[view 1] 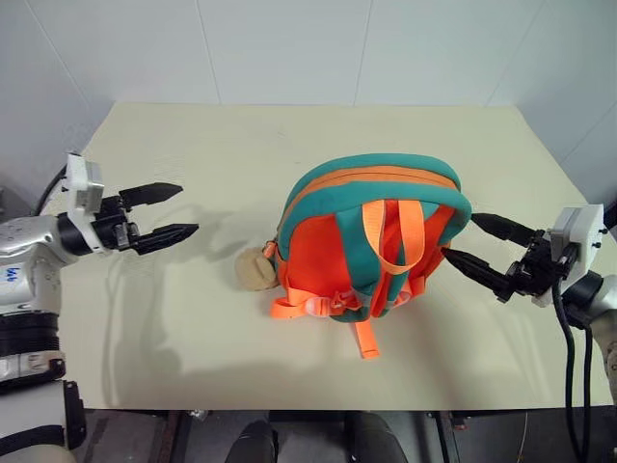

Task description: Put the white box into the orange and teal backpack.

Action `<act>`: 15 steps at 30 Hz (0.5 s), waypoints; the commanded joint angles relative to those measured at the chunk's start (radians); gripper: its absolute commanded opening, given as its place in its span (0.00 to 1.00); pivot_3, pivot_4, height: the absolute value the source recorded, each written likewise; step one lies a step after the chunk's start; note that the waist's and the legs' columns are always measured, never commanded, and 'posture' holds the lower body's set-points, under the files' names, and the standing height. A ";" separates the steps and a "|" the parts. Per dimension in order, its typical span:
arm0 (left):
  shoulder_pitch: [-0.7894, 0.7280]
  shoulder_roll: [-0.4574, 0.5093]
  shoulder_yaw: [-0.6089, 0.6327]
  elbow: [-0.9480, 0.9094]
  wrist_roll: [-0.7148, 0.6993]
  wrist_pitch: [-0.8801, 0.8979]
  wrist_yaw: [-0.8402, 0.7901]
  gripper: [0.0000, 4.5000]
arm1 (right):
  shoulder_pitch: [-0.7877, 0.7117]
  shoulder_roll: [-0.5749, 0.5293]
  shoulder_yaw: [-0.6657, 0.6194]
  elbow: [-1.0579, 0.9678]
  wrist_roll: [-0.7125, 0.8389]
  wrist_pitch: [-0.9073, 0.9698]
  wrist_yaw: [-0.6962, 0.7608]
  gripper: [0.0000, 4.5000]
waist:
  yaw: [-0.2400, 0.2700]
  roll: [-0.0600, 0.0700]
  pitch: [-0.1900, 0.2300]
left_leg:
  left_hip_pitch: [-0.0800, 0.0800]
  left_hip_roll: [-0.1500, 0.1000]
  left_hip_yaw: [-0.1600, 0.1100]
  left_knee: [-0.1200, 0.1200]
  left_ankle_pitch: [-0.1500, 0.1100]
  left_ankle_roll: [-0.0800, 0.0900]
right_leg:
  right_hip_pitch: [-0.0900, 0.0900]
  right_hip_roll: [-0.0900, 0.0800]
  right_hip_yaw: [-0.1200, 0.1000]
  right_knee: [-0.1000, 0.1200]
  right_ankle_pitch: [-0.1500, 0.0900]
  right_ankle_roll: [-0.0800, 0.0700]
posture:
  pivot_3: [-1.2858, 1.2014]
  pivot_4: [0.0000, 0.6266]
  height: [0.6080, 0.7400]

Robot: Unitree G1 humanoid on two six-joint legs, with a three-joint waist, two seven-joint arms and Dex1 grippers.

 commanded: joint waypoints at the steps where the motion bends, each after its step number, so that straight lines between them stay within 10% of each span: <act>1: -0.016 -0.041 0.026 -0.016 -0.006 -0.033 0.074 1.00 | 0.009 0.022 -0.019 -0.057 -0.026 -0.050 -0.054 1.00 | 0.001 0.000 0.000 | 0.000 0.000 0.000 0.000 0.000 0.000 | 0.000 0.000 0.000 0.000 0.000 0.000 | 0.52 0.24 1.00; 15: -0.154 -0.142 -0.049 0.115 0.038 -0.093 0.083 1.00 | 0.070 0.060 -0.136 -0.122 -0.042 -0.109 -0.185 1.00 | 0.020 0.000 0.000 | 0.001 0.000 0.000 0.001 0.000 0.000 | 0.000 0.000 0.000 -0.002 0.001 0.000 | 0.52 0.24 1.00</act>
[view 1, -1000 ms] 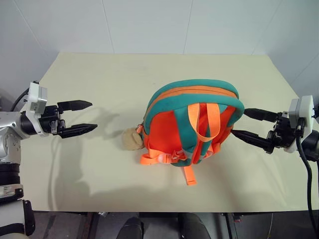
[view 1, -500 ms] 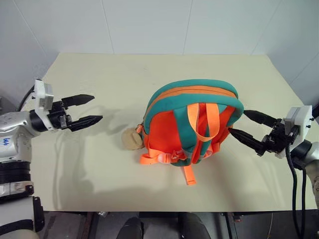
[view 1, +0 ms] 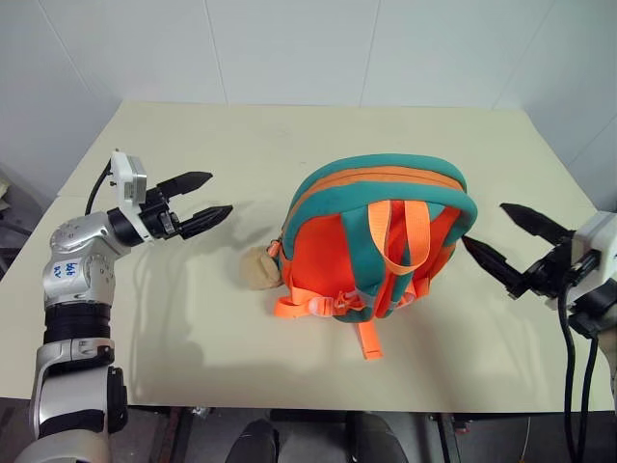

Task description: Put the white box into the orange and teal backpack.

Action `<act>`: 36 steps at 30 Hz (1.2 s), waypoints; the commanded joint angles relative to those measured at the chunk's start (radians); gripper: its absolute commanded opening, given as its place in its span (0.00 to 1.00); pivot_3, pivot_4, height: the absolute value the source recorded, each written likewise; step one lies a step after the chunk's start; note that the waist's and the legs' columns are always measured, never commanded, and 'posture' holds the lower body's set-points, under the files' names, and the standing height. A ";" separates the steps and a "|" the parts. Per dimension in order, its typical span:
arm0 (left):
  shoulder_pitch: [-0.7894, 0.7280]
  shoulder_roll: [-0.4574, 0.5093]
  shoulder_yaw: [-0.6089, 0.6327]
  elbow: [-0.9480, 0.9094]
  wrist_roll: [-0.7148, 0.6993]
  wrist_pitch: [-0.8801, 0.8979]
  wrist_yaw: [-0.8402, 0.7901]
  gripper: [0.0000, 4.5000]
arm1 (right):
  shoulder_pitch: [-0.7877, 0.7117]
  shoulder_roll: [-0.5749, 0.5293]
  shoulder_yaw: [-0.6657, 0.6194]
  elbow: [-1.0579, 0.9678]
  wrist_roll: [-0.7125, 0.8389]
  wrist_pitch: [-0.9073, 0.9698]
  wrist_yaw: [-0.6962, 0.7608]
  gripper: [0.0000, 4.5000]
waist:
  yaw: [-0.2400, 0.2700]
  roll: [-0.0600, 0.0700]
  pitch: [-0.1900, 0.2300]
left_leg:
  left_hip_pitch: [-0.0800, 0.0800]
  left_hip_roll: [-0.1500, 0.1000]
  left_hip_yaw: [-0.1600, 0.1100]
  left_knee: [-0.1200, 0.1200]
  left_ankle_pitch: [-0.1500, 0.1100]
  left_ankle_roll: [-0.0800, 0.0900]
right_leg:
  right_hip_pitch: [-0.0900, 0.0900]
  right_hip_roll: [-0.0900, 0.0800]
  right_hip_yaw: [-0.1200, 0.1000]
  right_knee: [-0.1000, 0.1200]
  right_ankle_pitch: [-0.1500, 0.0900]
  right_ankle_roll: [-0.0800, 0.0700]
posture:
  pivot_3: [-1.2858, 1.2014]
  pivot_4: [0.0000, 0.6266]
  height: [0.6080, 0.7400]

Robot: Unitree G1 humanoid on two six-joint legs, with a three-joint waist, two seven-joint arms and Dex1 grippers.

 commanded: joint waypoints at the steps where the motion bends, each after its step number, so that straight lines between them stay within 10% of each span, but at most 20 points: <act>1: -0.042 -0.004 -0.003 0.035 0.014 -0.038 -0.005 1.00 | -0.019 0.010 -0.035 -0.018 -0.012 -0.042 -0.045 1.00 | -0.001 0.000 0.000 | 0.000 0.000 0.000 0.000 0.000 0.000 | 0.000 0.000 0.000 0.000 0.000 0.000 | 0.52 0.24 1.00; 36: -0.042 -0.035 0.015 0.037 0.012 -0.091 0.087 1.00 | -0.134 0.030 0.003 0.080 -0.094 -0.092 -0.193 1.00 | -0.001 0.000 0.000 | -0.001 0.000 0.000 -0.001 0.000 0.000 | 0.000 0.000 0.000 0.002 0.000 0.001 | 0.52 0.24 1.00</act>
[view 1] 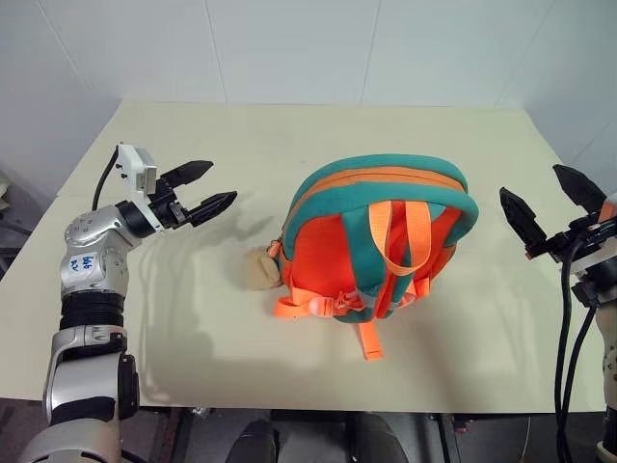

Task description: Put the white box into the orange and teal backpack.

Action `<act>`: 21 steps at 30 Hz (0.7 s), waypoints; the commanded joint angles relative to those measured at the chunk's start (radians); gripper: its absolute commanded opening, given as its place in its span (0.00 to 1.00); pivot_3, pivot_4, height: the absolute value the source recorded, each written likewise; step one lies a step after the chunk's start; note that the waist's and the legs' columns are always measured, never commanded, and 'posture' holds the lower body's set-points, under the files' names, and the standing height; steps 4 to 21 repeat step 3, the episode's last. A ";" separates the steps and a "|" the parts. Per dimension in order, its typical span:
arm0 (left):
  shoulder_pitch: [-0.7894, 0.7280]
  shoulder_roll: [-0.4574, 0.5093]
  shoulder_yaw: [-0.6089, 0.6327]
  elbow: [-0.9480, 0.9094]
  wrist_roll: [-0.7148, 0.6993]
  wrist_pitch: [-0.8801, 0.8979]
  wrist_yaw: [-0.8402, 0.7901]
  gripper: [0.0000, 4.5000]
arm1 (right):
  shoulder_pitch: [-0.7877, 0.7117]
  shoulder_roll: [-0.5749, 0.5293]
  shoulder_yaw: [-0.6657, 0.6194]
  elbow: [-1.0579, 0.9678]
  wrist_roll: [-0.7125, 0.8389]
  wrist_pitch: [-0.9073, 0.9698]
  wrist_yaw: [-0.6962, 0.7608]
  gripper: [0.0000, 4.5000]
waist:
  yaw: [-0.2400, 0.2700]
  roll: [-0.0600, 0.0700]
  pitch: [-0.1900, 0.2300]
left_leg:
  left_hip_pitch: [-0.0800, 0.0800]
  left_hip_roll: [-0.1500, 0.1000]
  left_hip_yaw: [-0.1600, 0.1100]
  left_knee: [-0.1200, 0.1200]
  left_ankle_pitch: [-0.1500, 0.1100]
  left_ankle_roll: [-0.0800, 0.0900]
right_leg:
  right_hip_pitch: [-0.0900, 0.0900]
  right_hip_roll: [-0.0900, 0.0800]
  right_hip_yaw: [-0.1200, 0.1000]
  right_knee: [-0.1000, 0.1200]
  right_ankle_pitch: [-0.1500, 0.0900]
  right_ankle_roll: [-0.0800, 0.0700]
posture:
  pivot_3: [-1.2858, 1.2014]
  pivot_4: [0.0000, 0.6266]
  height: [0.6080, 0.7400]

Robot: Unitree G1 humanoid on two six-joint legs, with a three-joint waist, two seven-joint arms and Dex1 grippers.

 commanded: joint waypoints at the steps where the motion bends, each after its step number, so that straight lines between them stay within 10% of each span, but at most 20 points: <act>1: -0.002 0.005 0.024 -0.047 -0.016 -0.004 0.005 1.00 | -0.013 0.002 -0.011 -0.012 0.003 -0.020 -0.009 1.00 | 0.000 0.000 0.000 | 0.000 0.000 0.000 0.000 0.000 0.000 | 0.000 0.000 0.000 0.000 0.000 0.000 | 0.52 0.24 1.00; 21: 0.001 0.004 0.025 -0.051 -0.017 -0.004 0.006 1.00 | -0.012 0.002 -0.013 -0.014 0.005 -0.020 -0.008 1.00 | 0.000 0.000 0.000 | 0.000 0.000 0.000 0.000 0.000 0.000 | 0.000 0.000 0.000 0.000 0.000 0.000 | 0.52 0.24 1.00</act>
